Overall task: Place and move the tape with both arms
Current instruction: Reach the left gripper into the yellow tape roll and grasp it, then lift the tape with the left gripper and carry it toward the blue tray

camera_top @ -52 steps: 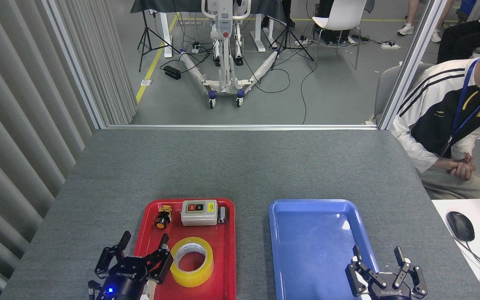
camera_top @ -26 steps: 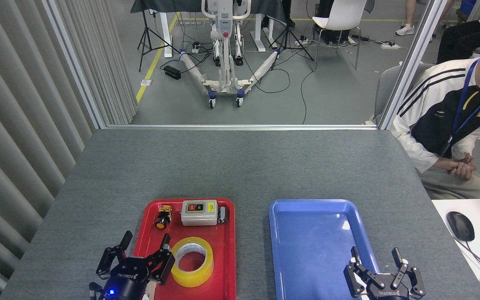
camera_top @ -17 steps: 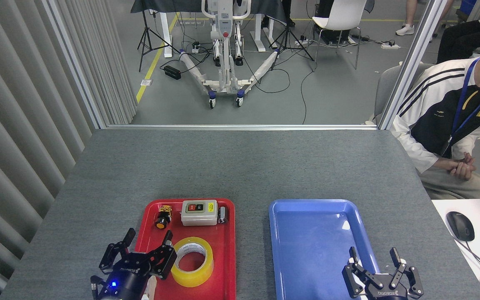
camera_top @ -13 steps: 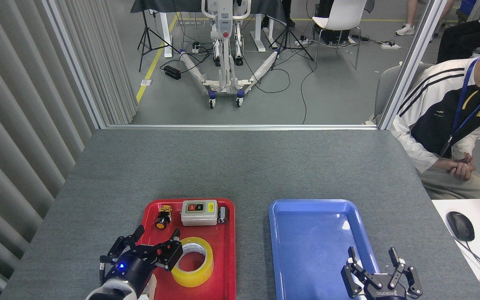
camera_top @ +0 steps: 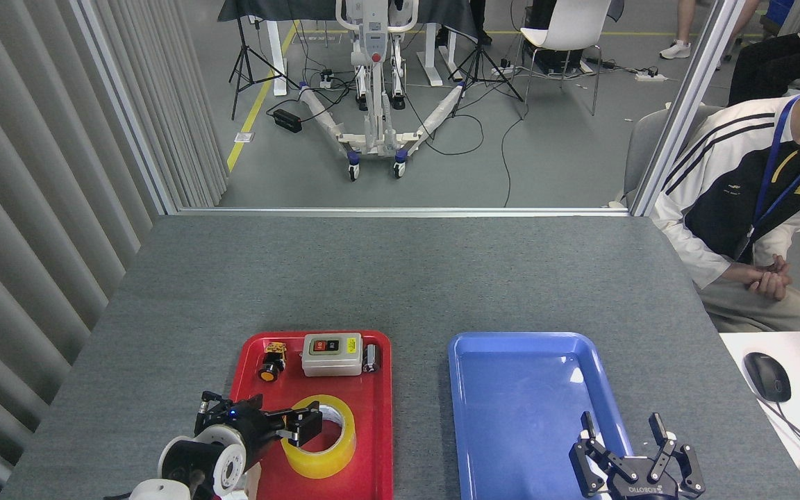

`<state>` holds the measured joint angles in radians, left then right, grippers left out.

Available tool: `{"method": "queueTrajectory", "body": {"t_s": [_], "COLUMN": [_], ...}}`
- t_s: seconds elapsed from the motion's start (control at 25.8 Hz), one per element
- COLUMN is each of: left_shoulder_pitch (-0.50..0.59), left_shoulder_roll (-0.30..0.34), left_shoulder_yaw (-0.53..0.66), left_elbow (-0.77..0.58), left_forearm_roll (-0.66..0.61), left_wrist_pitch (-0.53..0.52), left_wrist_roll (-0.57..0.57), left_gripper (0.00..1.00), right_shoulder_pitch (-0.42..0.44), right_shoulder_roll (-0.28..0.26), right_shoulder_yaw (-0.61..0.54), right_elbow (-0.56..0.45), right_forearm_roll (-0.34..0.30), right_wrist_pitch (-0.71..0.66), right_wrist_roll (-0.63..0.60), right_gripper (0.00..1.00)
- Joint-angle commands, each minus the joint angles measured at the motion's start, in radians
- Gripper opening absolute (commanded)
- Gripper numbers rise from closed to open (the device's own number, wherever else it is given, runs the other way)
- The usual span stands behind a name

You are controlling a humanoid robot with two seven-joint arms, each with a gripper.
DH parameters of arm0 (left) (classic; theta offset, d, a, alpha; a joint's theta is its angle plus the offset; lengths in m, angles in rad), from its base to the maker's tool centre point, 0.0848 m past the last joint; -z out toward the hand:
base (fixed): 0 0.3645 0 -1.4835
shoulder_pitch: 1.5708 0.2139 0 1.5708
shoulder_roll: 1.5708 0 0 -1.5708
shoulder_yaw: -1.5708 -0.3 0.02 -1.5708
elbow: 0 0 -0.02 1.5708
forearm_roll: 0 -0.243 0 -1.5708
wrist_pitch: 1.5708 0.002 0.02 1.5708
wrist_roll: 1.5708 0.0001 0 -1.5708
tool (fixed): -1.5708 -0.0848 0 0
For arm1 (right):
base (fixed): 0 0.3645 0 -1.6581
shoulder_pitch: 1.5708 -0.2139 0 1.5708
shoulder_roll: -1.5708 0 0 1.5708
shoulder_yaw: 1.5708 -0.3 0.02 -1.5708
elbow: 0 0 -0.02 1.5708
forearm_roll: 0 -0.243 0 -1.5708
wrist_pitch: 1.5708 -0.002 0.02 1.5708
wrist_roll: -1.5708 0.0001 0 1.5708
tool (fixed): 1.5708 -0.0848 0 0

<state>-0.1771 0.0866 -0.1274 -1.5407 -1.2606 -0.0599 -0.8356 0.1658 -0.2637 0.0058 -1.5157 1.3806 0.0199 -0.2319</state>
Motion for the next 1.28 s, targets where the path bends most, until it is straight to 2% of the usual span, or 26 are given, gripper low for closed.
{"method": "queueTrajectory", "body": {"t_s": [0.0,0.27,0.35,0.43,0.47,0.54,0.62,0.66,0.7,0.93,1.05,1.17,1.2,1.24], "left_shoulder_pitch": [-0.027,-0.042,-0.047,-0.047,-0.048,-0.048,-0.048,-0.048,-0.048,-0.056,-0.09,-0.119,-0.119,-0.122], "left_shoulder_roll": [-0.002,-0.016,-0.016,-0.016,-0.016,-0.016,-0.016,-0.016,-0.016,-0.013,-0.005,-0.013,-0.018,-0.019], "left_shoulder_yaw": [-0.001,-0.001,-0.001,-0.001,-0.003,-0.001,-0.001,-0.001,-0.001,0.011,0.032,0.069,0.074,0.074], "left_elbow": [0.06,0.1,0.109,0.111,0.113,0.111,0.103,0.096,0.09,0.088,0.083,0.103,0.131,0.172], "left_forearm_roll": [-0.003,-0.008,-0.008,-0.009,-0.009,-0.008,-0.006,-0.005,-0.002,0.063,0.242,0.512,0.583,0.641], "left_wrist_pitch": [-0.003,0.003,0.006,0.003,0.002,-0.001,-0.011,-0.023,-0.049,-0.218,-0.377,-0.67,-0.725,-0.725], "left_wrist_roll": [-0.069,-0.126,-0.126,-0.135,-0.14,-0.145,-0.143,-0.145,-0.145,-0.132,-0.111,-0.089,-0.088,-0.088], "left_gripper": [1.0,0.99,0.96,0.66,0.56,0.42,0.21,0.06,0.0,0.0,0.0,0.0,0.0,0.0], "right_shoulder_pitch": [0.001,0.001,0.001,0.001,0.001,0.001,0.001,0.001,0.001,0.001,0.001,0.001,0.001,0.001], "right_shoulder_roll": [0.0,-0.002,-0.002,-0.003,-0.003,-0.003,-0.003,-0.003,-0.002,0.0,0.0,0.0,0.0,0.0], "right_shoulder_yaw": [0.0,-0.001,-0.001,-0.001,-0.001,-0.001,0.0,0.0,0.0,-0.001,0.0,0.0,0.0,0.0], "right_elbow": [0.0,0.0,0.0,0.0,0.0,0.0,0.002,0.002,0.002,0.002,0.002,0.002,0.002,0.002], "right_forearm_roll": [0.0,0.0,0.0,0.0,0.0,0.0,0.0,0.0,0.0,0.0,0.0,0.0,0.0,0.0], "right_wrist_pitch": [0.0,0.0,0.0,0.0,0.0,0.0,0.0,0.0,0.0,0.0,0.0,0.0,0.0,0.0], "right_wrist_roll": [-0.001,-0.001,-0.001,-0.001,-0.001,-0.001,-0.001,-0.001,-0.001,-0.001,-0.001,-0.001,-0.001,-0.001], "right_gripper": [1.0,1.0,1.0,1.0,1.0,1.0,1.0,1.0,1.0,1.0,1.0,1.0,1.0,1.0]}}
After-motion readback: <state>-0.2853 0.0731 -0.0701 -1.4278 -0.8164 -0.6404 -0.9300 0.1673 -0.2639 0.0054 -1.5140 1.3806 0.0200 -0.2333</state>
